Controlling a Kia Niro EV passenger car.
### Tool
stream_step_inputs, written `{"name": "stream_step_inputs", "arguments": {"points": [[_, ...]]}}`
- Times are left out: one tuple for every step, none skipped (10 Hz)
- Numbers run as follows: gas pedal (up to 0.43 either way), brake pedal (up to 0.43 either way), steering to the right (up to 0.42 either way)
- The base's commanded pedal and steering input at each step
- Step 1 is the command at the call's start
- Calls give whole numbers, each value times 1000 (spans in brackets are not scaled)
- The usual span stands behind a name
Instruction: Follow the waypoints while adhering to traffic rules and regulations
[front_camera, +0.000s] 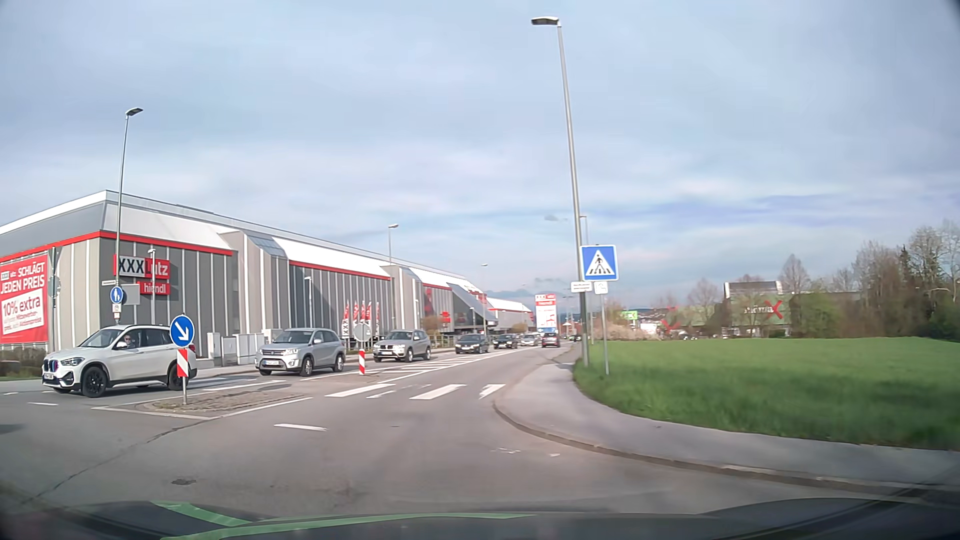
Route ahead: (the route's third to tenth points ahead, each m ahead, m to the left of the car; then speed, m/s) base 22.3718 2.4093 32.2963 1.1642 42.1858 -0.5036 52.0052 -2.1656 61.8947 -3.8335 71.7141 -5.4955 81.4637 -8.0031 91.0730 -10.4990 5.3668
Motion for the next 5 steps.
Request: {"name": "stream_step_inputs", "arguments": {"points": [[197,0,-266],[209,0,-243],[220,0,-205],[220,0,-168],[228,0,-123]]}}
